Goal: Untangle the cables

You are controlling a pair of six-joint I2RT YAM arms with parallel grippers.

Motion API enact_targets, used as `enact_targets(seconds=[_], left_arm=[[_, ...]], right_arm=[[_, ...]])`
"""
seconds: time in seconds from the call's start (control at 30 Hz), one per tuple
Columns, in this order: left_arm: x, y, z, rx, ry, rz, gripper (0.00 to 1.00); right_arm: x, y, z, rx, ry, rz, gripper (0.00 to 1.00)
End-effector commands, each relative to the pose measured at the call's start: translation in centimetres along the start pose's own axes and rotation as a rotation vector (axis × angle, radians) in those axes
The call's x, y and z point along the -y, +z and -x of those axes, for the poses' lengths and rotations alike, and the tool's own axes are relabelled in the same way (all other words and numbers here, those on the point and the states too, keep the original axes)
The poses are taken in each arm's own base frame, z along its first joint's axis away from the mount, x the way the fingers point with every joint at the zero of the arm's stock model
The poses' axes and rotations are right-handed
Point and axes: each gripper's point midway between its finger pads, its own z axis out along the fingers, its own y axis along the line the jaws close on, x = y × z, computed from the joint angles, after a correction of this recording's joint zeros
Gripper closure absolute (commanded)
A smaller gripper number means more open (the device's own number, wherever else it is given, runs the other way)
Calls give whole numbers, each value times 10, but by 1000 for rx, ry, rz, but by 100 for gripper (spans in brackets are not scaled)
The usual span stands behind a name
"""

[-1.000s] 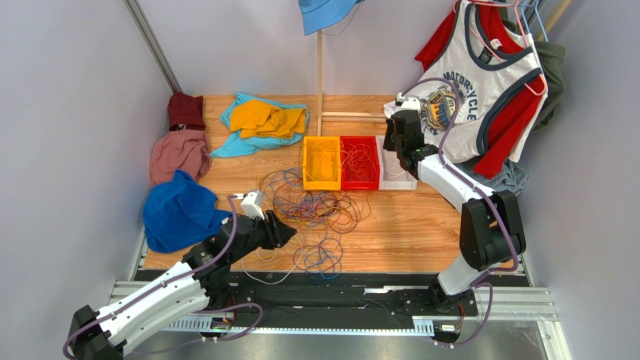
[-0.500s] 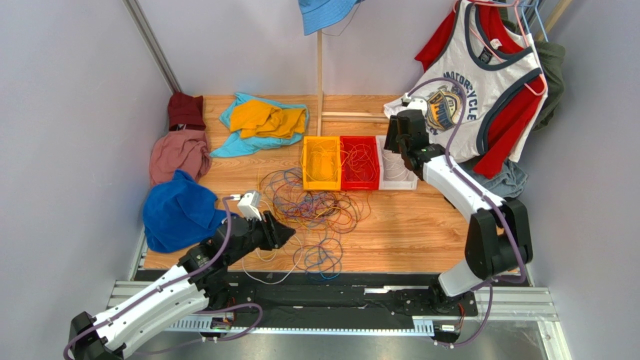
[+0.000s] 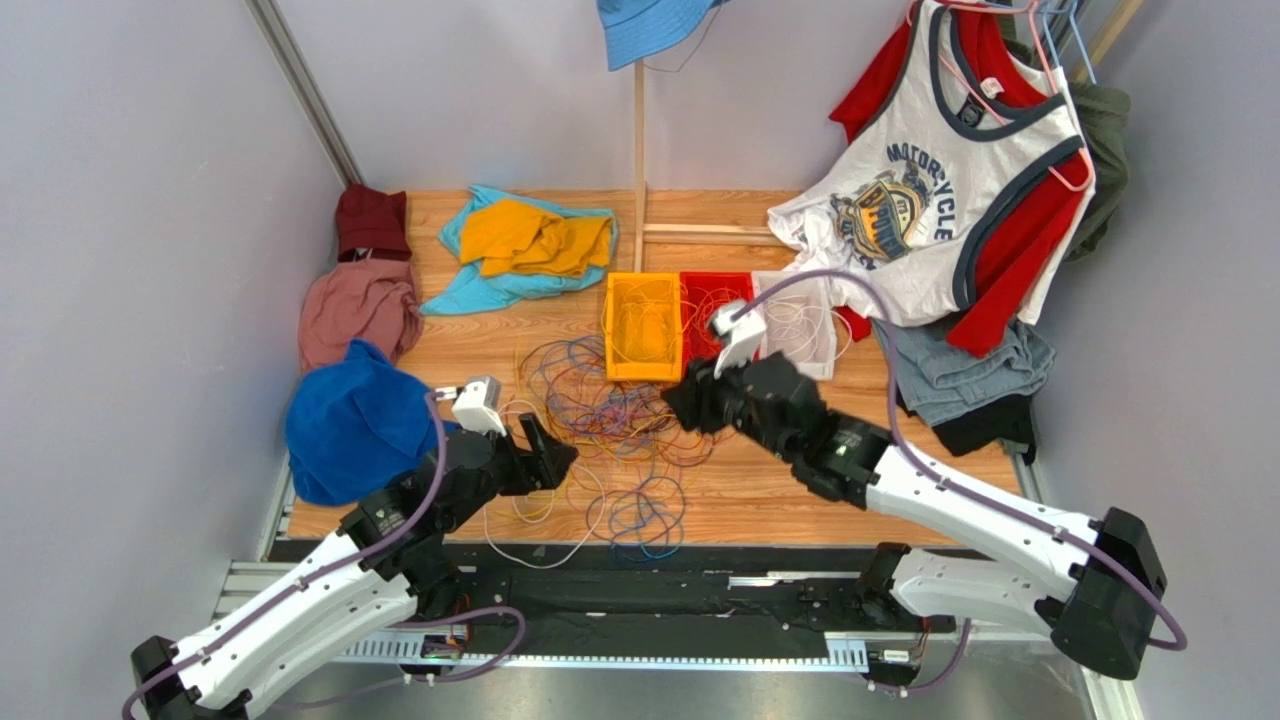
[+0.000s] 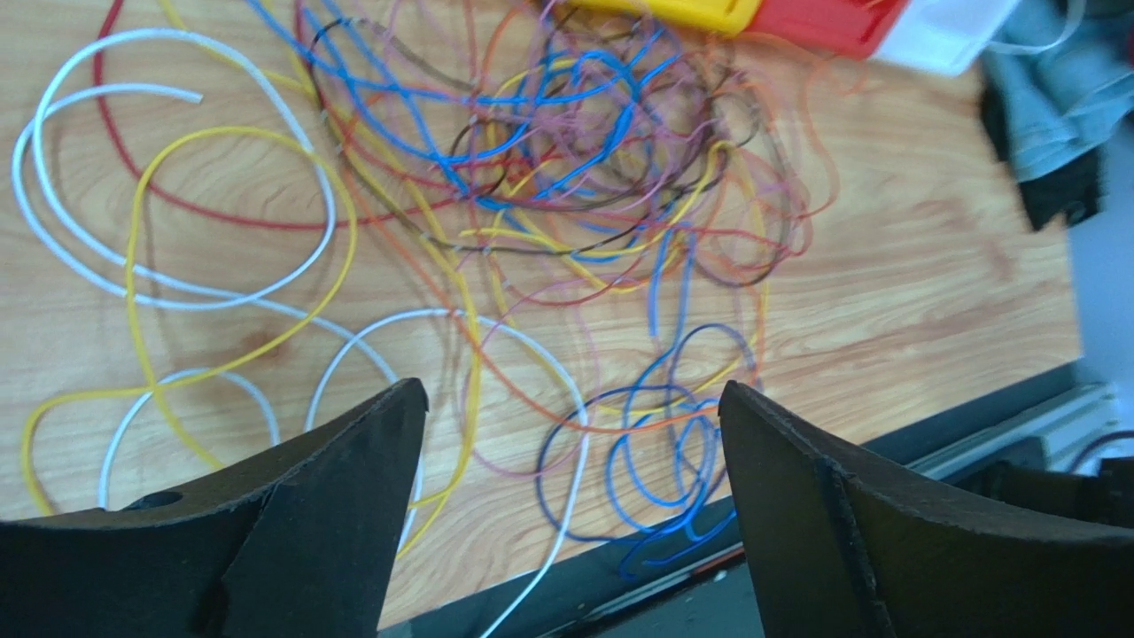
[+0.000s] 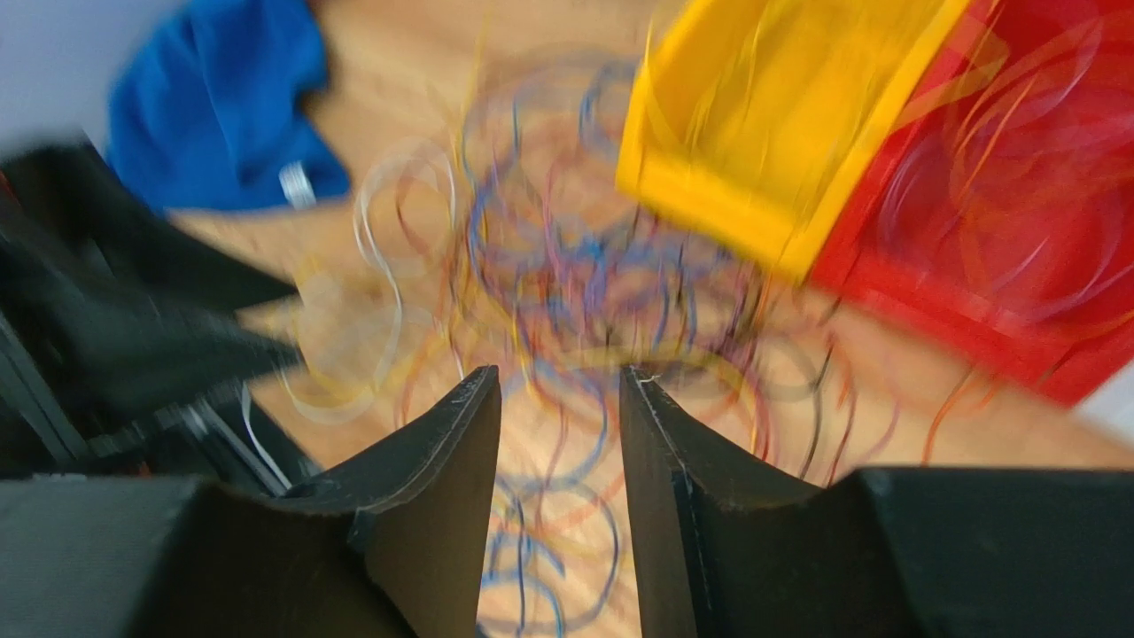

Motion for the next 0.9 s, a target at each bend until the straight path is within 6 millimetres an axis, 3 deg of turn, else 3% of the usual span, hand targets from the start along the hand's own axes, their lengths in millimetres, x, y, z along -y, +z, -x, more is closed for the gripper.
enact_targets(seconds=[0.0,0.13,0.3,0.4,0.53,0.57,0.67,0.87], left_arm=[[-7,2,-6,-46,-3,67,8],[-8,13,-15,-79,-25,83,12],[-16,19,-18,-83,-41,133,14],[-19,18,-22,-94,-41,148,17],[-23,13,-13,-56,-42,168,18],[-25,12,-9,-37,-36,175,18],[-19,12,5,26,-19,148,16],[-11,35,9,21,2,145,4]], right_arm=[[-14,-5,-63,-96,-4,32,58],[-19,-5,-101,-171,-23,39,59],[-18,-10,-113,-183,-8,56,60],[-14,-17,-108,-162,-11,45,62],[5,-38,-79,-44,25,-31,62],[6,-50,-60,23,48,-17,61],[13,-62,-47,94,40,-20,60],[14,-55,-66,17,29,-35,61]])
